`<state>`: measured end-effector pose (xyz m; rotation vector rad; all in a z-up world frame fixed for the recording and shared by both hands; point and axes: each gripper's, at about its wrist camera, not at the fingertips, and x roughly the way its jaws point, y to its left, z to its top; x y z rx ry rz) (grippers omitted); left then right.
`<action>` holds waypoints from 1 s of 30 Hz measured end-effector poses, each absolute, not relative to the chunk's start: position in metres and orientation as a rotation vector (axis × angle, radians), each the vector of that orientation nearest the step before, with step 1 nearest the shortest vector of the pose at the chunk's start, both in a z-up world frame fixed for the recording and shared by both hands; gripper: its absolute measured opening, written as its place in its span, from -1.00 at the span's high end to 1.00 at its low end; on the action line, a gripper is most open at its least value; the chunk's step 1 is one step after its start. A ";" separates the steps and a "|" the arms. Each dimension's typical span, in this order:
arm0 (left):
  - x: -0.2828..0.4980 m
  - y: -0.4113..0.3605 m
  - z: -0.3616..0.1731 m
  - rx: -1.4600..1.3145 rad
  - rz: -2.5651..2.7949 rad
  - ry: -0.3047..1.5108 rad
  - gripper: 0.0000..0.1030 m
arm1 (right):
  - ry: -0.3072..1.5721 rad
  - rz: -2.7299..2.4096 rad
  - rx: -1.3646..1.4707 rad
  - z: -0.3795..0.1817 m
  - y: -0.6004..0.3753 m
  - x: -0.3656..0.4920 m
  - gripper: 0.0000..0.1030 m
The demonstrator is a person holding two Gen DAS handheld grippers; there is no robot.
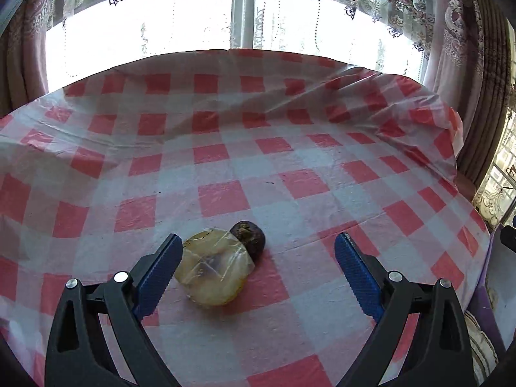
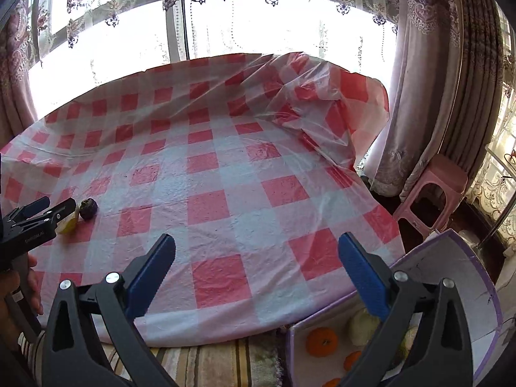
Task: Organize fruits
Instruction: 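Move both tools back over the cloth toward the wrapped pear half and dried fruit, then grasp the plastic-wrapped pear half with the left tool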
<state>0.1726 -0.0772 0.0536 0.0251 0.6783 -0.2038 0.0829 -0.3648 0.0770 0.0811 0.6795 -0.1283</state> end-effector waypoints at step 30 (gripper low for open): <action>0.196 -0.045 0.020 0.010 -0.182 0.823 -0.16 | 0.665 0.161 -0.028 0.059 -0.223 0.144 -0.97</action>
